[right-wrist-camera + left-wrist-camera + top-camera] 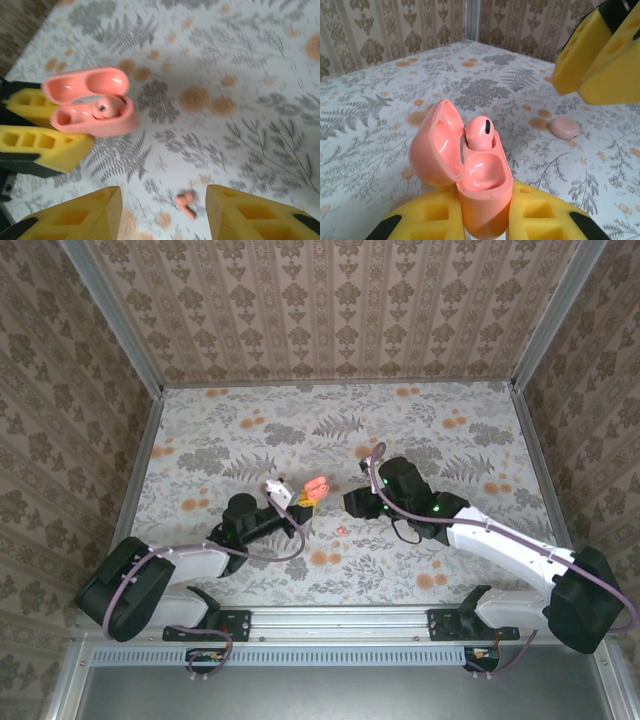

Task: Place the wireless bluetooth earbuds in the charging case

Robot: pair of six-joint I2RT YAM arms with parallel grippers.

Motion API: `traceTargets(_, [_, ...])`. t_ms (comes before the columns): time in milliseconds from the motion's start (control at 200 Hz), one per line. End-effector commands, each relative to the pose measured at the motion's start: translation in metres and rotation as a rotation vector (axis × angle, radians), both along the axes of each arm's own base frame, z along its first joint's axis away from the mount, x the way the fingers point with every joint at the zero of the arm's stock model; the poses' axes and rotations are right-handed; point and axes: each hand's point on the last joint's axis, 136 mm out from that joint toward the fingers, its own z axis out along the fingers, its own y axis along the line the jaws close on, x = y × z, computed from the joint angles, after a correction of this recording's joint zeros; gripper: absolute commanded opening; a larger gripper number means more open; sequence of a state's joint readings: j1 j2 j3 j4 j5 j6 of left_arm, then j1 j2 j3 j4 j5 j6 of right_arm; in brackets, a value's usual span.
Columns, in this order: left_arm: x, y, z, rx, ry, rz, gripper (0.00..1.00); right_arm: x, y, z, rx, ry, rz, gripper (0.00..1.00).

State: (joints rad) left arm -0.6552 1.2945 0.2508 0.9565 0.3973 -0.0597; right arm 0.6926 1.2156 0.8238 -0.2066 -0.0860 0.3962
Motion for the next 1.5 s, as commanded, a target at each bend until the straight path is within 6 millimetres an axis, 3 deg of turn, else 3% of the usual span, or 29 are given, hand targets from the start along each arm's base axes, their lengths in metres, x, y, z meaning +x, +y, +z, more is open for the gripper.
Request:
traceTargets(0, [-0.002,0.006,-0.004,0.008,0.026,0.031,0.15,-0.019,-0.013,-0.025,-0.113,0.18,0.025,0.48])
traceTargets(170, [-0.006,0.018,-0.023,0.054,0.114,0.085,0.15,-0.023,-0.01,-0.049,-0.22,0.321,0.074,0.5])
traceTargets(380, [-0.01,0.037,-0.036,0.092,0.165,0.168,0.15,-0.018,0.003,-0.073,-0.301,0.376,0.178,0.52])
traceTargets(790, [-0.015,0.055,-0.035,0.123,0.145,0.221,0.15,-0.011,0.027,-0.12,-0.35,0.535,0.279,0.49])
traceTargets(1495, [-0.015,0.056,-0.032,0.141,0.133,0.228,0.15,-0.019,0.042,-0.151,-0.402,0.618,0.336,0.42])
